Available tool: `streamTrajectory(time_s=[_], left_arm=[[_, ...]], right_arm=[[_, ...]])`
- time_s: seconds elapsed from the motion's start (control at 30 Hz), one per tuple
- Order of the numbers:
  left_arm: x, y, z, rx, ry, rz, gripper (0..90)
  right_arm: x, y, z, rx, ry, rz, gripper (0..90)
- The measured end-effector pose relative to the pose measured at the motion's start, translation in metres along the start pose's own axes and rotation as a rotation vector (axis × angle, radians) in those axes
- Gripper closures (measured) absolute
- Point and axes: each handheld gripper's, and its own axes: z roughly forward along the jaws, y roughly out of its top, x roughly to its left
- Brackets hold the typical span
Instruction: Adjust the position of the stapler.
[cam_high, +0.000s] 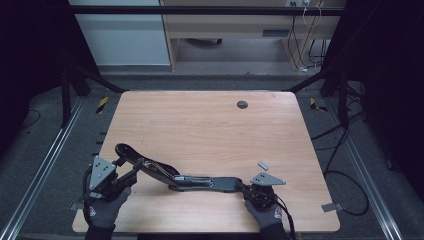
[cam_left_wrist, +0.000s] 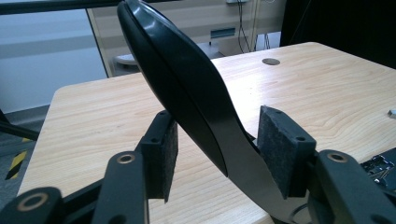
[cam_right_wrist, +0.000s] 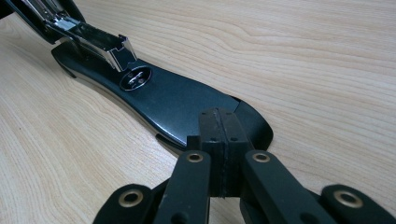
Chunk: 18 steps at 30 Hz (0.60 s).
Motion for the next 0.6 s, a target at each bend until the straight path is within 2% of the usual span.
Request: streamTrajectory(time_s=[0.2, 0.23, 0.27, 0.4, 0.53, 0.6], left_arm=[[0.0, 0.0, -0.003, 0.007, -0.01, -0.002, 41.5], [0.0, 0.0, -0.004, 0.006, -0.011, 0.017, 40.1], [0.0, -0.001, -0.008, 0.024, -0.006, 0.008, 37.8], [0.0, -0.002, -0.011, 0.033, -0.017, 0.003, 35.0], [-0.001, -0.007, -0.017, 0.058, -0.022, 0.024, 31.9], [0.0, -0.012, -0.019, 0.078, -0.009, 0.028, 30.9]], right_arm=[[0.0, 0.001, 0.0, 0.005, -0.001, 0.0, 90.0], [0.0, 0.001, 0.0, 0.007, -0.004, 0.001, 90.0], [0.0, 0.001, 0.0, 0.007, -0.007, 0.001, 90.0], [0.001, 0.002, 0.0, 0.009, -0.009, -0.007, 86.9], [-0.001, 0.003, -0.003, -0.005, -0.013, -0.011, 84.5], [-0.002, 0.004, -0.006, -0.01, -0.015, -0.006, 81.6]])
